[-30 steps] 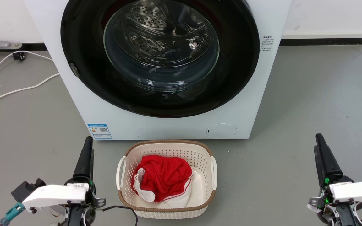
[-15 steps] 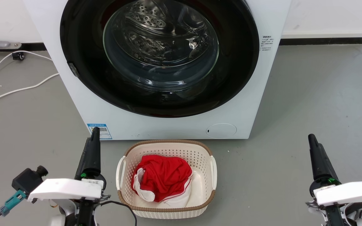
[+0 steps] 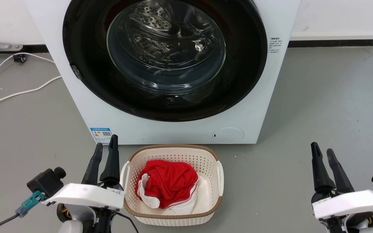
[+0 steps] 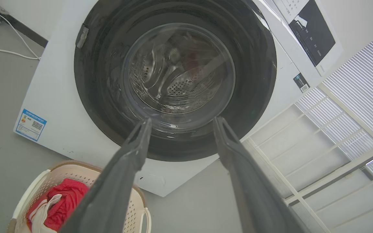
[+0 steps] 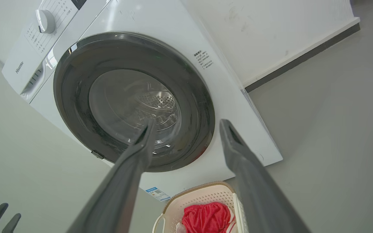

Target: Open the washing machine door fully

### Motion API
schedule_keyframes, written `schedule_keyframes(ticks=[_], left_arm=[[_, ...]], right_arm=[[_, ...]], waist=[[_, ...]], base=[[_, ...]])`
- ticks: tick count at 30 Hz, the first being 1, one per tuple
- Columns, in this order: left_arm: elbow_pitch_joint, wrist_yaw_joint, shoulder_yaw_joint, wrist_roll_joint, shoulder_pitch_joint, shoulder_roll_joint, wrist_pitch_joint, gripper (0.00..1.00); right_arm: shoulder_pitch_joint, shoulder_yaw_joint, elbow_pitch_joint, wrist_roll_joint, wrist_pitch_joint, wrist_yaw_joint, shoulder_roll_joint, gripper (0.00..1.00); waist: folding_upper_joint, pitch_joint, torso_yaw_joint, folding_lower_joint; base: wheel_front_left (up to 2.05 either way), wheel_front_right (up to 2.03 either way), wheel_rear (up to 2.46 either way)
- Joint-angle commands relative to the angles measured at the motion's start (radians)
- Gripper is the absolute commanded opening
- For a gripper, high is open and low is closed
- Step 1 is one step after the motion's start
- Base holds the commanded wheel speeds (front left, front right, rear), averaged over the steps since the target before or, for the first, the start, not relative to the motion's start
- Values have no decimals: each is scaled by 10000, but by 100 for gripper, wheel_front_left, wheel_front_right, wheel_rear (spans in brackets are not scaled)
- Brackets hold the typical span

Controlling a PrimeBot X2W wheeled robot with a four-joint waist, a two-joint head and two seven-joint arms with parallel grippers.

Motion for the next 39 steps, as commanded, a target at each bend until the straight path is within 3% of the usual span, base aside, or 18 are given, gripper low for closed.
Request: schedule_keyframes(ticks=[1,23,39], left_arm=[[-82,65,-36,323,-184,27,-83,100],[139,354,-301,3366,-242,26,-723,100],[276,579,-519,5178,-242,58,-1089,100]], right_arm=[[4,17,-196,-327,-122,0,-3,100],[305,56,-753,-3422,-116,-1,12,100],[462,51,-961,-4971,-50,-1,23,100]], waist=[[0,-1,0,0],[0,10,18,0],[0,14,45,0]], base=[[0,0,0],[0,0,0],[0,0,0]])
